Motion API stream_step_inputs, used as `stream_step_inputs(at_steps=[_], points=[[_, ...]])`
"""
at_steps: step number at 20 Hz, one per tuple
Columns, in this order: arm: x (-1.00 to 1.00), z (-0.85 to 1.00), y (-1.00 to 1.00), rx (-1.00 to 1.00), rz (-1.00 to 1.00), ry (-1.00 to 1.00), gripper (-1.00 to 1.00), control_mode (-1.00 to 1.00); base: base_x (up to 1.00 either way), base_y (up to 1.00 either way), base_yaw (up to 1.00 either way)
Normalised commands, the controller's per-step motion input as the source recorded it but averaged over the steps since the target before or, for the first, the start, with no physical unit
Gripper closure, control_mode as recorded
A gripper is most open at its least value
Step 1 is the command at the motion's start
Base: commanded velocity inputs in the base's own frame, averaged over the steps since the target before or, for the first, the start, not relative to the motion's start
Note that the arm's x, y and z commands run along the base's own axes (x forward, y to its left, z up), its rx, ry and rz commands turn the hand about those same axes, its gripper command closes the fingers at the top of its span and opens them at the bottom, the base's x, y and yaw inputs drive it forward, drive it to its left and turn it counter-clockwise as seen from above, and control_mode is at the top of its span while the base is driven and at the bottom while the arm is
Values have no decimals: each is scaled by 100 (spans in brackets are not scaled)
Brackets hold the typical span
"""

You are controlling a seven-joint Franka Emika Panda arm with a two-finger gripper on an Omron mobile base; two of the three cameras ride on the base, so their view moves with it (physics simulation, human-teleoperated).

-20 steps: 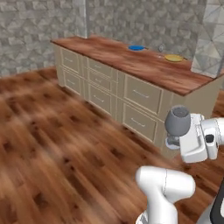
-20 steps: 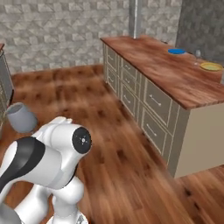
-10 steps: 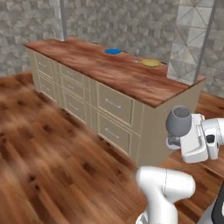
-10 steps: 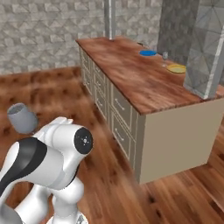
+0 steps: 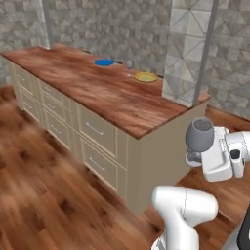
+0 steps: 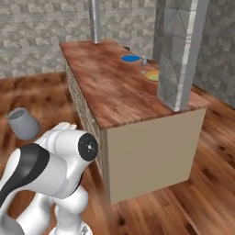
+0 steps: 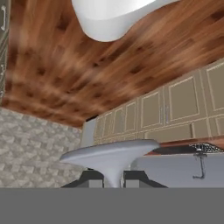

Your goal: Retrieve the wine glasses from the counter and place one next to each plate.

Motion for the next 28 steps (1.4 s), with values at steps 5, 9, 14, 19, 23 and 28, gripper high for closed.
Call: stream_step_inputs(at_steps=[5, 9, 14, 19, 23, 28], points=[[0, 0, 0, 0, 0, 0, 100, 100, 39, -100, 0], [0, 0, 0, 0, 0, 0, 100, 100, 32, -100, 0], [0, 0, 0, 0, 0, 0, 100, 100, 33, -100, 0], [0, 0, 0, 0, 0, 0, 100, 100, 33, -100, 0], [0, 0, 0, 0, 0, 0, 100, 100, 33, -100, 0], [0, 0, 0, 0, 0, 0, 100, 100, 35, -100, 0]])
